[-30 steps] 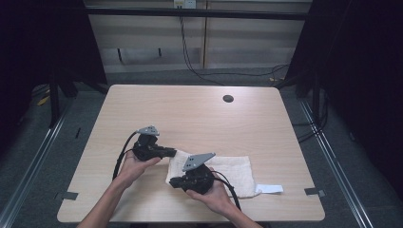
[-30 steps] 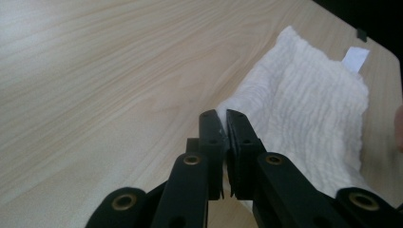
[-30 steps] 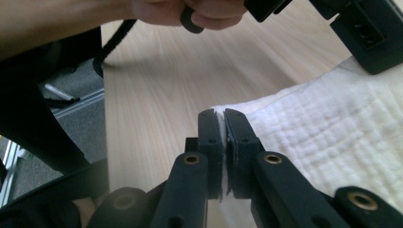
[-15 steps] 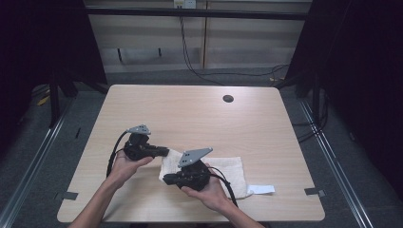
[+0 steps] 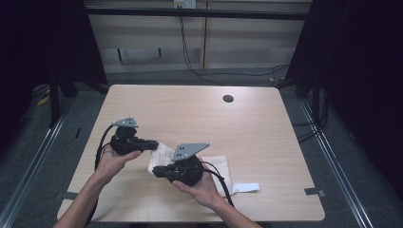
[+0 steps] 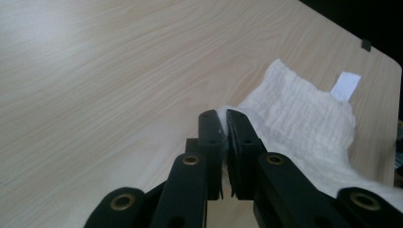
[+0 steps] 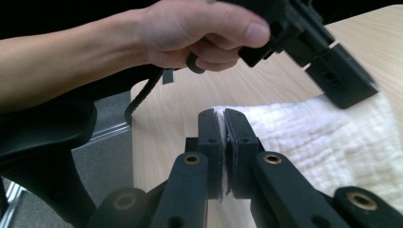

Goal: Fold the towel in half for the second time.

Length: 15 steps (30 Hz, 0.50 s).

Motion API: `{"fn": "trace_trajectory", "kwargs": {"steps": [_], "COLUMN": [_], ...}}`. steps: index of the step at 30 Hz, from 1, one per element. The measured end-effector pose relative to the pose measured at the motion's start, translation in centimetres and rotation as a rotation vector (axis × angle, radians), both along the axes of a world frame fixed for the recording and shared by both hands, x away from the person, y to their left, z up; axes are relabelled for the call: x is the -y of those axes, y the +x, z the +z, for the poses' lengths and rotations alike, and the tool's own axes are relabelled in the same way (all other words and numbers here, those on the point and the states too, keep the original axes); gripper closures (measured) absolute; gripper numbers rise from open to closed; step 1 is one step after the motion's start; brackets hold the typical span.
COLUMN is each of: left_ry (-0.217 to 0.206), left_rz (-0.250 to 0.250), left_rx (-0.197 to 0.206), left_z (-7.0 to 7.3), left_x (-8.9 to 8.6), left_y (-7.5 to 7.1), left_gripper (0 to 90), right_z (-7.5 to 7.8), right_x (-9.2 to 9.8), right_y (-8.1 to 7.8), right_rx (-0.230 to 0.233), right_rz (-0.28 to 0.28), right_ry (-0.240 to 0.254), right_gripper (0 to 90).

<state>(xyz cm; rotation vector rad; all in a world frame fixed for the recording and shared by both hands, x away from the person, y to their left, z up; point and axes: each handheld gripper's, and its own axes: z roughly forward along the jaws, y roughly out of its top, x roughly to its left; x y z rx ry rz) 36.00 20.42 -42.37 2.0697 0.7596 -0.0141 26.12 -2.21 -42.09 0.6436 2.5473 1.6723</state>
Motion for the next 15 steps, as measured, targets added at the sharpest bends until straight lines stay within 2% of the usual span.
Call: {"fn": "trace_trajectory", "kwargs": {"steps": [4, 6, 10, 15], "left_ry": [0.006, -0.007, -0.004, -0.020], "left_rz": [-0.011, -0.017, -0.036, -0.051], "left_rx": [-0.021, -0.024, -0.030, -0.023], "left_z": [-1.1, -1.4, -1.7, -1.4], "left_x": [1.2, 1.9, 3.2, 4.8], "left_y": [0.3, 0.4, 0.6, 0.8], "left_gripper": [85.5, 85.5, 85.5, 85.5], "right_z": [-1.5, -1.9, -1.9, -1.4], "right_x": [0.0, 0.3, 1.1, 2.5], "right_y": [0.0, -0.1, -0.2, -0.6], "right_rx": [-0.028, -0.041, -0.034, -0.009], "right_rz": [-0.005, -0.008, -0.027, -0.051], "right_ry": [-0.038, -0.034, -0.039, -0.057], "right_gripper": [86.2, 86.2, 86.2, 86.2]}}
